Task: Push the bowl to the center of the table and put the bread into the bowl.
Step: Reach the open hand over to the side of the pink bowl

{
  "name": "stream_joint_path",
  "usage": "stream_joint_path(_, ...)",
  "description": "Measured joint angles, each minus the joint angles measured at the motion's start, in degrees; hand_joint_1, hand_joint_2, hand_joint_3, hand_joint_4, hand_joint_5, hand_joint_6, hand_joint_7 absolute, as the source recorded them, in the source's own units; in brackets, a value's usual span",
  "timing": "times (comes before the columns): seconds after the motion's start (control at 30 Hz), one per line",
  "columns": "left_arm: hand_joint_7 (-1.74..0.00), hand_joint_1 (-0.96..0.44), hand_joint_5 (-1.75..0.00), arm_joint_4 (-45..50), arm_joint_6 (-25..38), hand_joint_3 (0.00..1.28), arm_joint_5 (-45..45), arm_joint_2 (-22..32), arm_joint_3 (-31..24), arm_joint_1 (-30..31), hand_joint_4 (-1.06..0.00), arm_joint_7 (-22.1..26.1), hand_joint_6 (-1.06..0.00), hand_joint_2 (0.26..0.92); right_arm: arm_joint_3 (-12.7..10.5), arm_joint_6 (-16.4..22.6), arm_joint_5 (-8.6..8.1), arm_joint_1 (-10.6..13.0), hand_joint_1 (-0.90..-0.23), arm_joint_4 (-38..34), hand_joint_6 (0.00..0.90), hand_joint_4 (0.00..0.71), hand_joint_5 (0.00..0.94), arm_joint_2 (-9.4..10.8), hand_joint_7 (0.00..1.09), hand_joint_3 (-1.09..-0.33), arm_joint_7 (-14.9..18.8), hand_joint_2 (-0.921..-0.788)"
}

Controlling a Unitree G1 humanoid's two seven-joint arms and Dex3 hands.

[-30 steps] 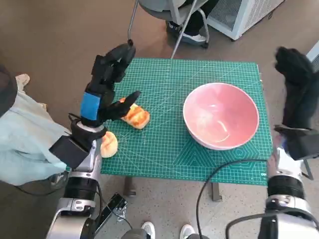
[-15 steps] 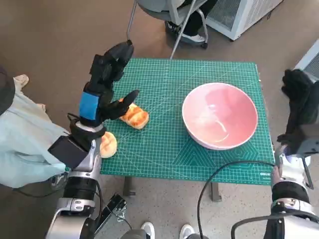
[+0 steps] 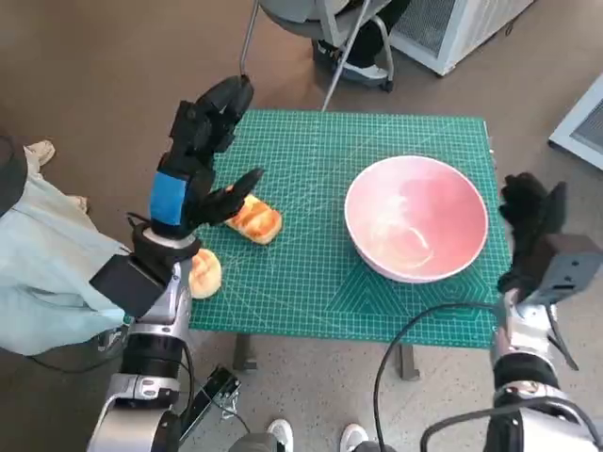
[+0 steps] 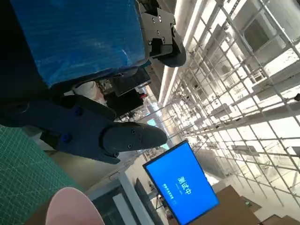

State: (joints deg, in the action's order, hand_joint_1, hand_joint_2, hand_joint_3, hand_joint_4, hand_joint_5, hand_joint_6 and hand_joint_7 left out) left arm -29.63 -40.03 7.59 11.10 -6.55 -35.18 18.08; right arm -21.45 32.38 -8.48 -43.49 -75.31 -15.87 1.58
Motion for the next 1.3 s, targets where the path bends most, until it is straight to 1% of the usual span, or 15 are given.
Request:
stream_joint_path(0.03,-0.59,-0.46,0.00,0.1,0.0,0.28,0.0,0.0,0.0,0.1,-0.34,0.0,-0.12,0.921,-0.4,-0.3,-0.39,0.0,-0.544,0.0,0.171,0.320,0.010,0.3,0.46,-0.939,0.4,-0.921)
stream_joint_path(0.2,-0.59,-0.45,0.00,0.8,0.4,0.28,0.1,0.0,0.0,0.3,-0.34,0.0,-0.12,0.921,-1.6,-0.8,-0.64,0.0,-0.538,0.0,0.180,0.320,0.009,0.6,0.47,-0.944,1.2,-0.921)
stream_joint_path(0.27,-0.59,-0.45,0.00,1.3,0.5,0.28,0.2,0.2,-0.2,0.7,-0.34,0.0,-0.12,0.921,-4.6,-2.2,-3.98,-0.7,-0.529,0.0,0.188,0.320,0.008,1.7,0.47,-0.950,2.8,-0.921)
stream_joint_path(0.3,-0.58,-0.45,0.00,1.7,0.6,0.28,0.2,0.3,-0.3,1.0,-0.34,0.0,-0.12,0.921,-6.9,-3.2,-6.54,-1.2,-0.524,0.0,0.196,0.321,0.008,2.7,0.48,-0.952,3.7,-0.921)
stream_joint_path(0.33,-0.58,-0.45,0.00,2.0,0.6,0.28,0.2,0.4,-0.3,1.3,-0.34,0.0,-0.12,0.921,-8.5,-4.1,-8.80,-1.6,-0.523,0.0,0.200,0.322,0.009,3.6,0.48,-0.953,4.5,-0.921)
stream_joint_path(0.37,-0.58,-0.45,0.00,2.2,0.7,0.28,0.1,0.5,-0.3,1.5,-0.34,0.0,-0.12,0.921,-9.8,-4.7,-10.17,-2.0,-0.521,0.0,0.207,0.324,0.009,4.4,0.48,-0.954,5.0,-0.921)
stream_joint_path(0.4,-0.58,-0.45,0.00,2.4,0.8,0.28,0.1,0.5,-0.3,1.8,-0.34,0.0,-0.12,0.921,-10.7,-5.2,-11.18,-2.2,-0.520,0.0,0.215,0.329,0.012,5.2,0.49,-0.955,5.4,-0.921)
stream_joint_path(0.5,-0.57,-0.45,0.00,3.4,1.3,0.28,0.1,0.5,-0.2,2.5,-0.34,0.1,-0.13,0.921,-12.4,-6.3,-12.76,-2.9,-0.522,-0.3,0.248,0.350,0.020,7.1,0.50,-0.947,5.6,-0.921)
stream_joint_path(0.63,-0.57,-0.45,0.00,4.2,1.9,0.28,0.1,0.6,-0.3,3.2,-0.34,0.2,-0.13,0.921,-14.0,-7.4,-14.07,-4.0,-0.524,-0.5,0.274,0.358,0.021,8.5,0.51,-0.940,5.6,-0.921)
stream_joint_path(0.77,-0.53,-0.45,0.00,5.2,2.4,0.28,0.2,1.1,-0.5,4.1,-0.34,0.3,-0.15,0.921,-14.9,-8.1,-14.44,-5.3,-0.530,-0.5,0.290,0.356,0.017,9.3,0.52,-0.932,5.6,-0.921)
stream_joint_path(0.87,-0.52,-0.45,0.00,5.7,2.8,0.27,0.5,1.4,-0.6,4.5,-0.34,0.6,-0.15,0.921,-15.7,-8.4,-14.87,-6.2,-0.532,-0.5,0.281,0.340,0.006,9.9,0.51,-0.924,5.7,-0.921)
stream_joint_path(1.07,-0.50,-0.44,0.00,6.5,3.4,0.27,1.5,2.0,-0.9,5.1,-0.34,0.7,-0.17,0.921,-16.3,-8.7,-15.61,-7.8,-0.518,-0.5,0.241,0.306,0.001,11.3,0.50,-0.920,5.9,-0.921)
stream_joint_path(1.23,-0.48,-0.43,0.00,7.2,3.8,0.27,1.6,2.0,-1.0,5.6,-0.34,0.7,-0.17,0.921,-16.8,-9.1,-16.19,-8.7,-0.500,-0.5,0.229,0.305,0.002,12.2,0.51,-0.915,6.4,-0.921)
stream_joint_path(1.3,-0.48,-0.43,0.00,7.6,3.7,0.27,1.5,2.0,-1.0,5.9,-0.34,0.6,-0.18,0.921,-16.9,-9.4,-16.36,-9.1,-0.494,-0.5,0.238,0.314,0.007,12.5,0.51,-0.913,6.4,-0.921)
